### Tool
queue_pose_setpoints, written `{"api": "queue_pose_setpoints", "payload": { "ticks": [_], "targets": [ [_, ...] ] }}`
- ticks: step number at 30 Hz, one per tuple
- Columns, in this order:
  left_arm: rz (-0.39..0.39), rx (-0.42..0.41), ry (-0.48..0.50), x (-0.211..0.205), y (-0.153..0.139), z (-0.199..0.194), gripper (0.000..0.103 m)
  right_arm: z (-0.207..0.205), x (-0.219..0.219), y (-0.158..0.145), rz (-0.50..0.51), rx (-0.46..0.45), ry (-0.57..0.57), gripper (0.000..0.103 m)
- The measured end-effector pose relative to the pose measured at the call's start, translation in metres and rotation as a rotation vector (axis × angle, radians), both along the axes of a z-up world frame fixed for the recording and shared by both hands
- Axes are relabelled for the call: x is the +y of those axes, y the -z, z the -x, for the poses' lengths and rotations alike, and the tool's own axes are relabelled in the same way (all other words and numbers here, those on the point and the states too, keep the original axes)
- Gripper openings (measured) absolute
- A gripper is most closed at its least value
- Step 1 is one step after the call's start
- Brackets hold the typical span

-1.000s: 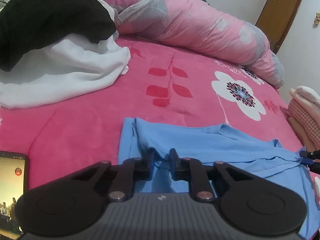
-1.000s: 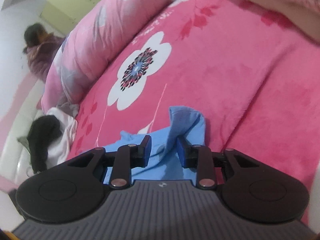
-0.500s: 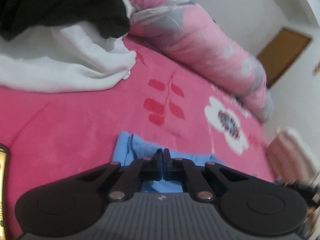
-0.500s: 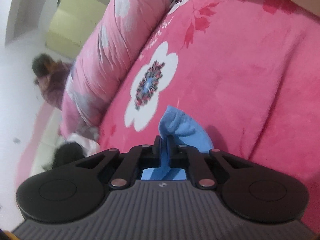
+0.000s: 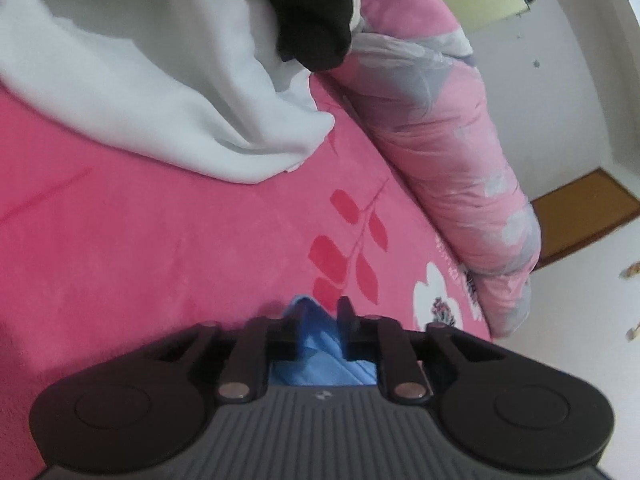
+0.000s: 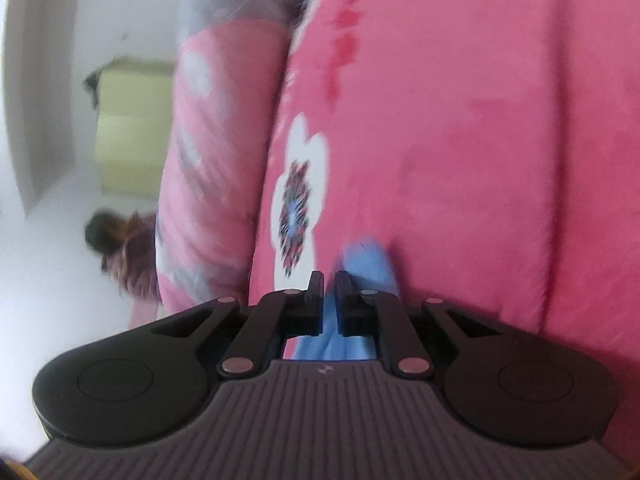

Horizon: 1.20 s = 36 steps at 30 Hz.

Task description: Fold clothes

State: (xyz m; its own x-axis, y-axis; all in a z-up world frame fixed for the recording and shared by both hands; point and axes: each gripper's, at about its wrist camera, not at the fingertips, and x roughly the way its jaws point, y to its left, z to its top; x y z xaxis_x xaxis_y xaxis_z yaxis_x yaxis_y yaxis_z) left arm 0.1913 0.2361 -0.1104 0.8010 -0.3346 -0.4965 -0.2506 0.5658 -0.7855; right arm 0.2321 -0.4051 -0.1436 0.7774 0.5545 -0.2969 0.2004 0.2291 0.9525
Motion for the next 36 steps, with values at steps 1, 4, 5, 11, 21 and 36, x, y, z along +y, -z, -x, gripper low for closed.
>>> {"api": "queue_pose_setpoints", "payload": {
  "ticks": [1,4,5,11,21,36],
  "targets": [
    [0.006,-0.007,-0.002,0.001,-0.001,0.001,0.034,0.000,-0.003,0.004,-0.027,0.000,0.021,0.007],
    [0.015,-0.035,-0.017,0.004,-0.009,0.009,0.055,0.008,-0.010,-0.003,-0.024,-0.019,0.058,0.010],
    [-0.001,-0.041,-0.026,0.004,-0.013,0.012,0.059,0.010,-0.012,-0.005,-0.021,-0.025,0.070,0.012],
    [-0.072,-0.051,-0.020,0.007,-0.038,0.038,0.079,0.054,-0.023,-0.040,0.164,-0.052,0.084,0.026],
    [-0.303,-0.045,0.189,-0.016,-0.075,0.118,0.092,0.169,-0.016,-0.082,0.609,-0.074,-0.058,0.027],
    [-0.455,-0.078,0.191,-0.010,-0.067,0.240,0.100,0.226,0.010,-0.073,0.585,-0.093,-0.119,0.027]
  ]
}}
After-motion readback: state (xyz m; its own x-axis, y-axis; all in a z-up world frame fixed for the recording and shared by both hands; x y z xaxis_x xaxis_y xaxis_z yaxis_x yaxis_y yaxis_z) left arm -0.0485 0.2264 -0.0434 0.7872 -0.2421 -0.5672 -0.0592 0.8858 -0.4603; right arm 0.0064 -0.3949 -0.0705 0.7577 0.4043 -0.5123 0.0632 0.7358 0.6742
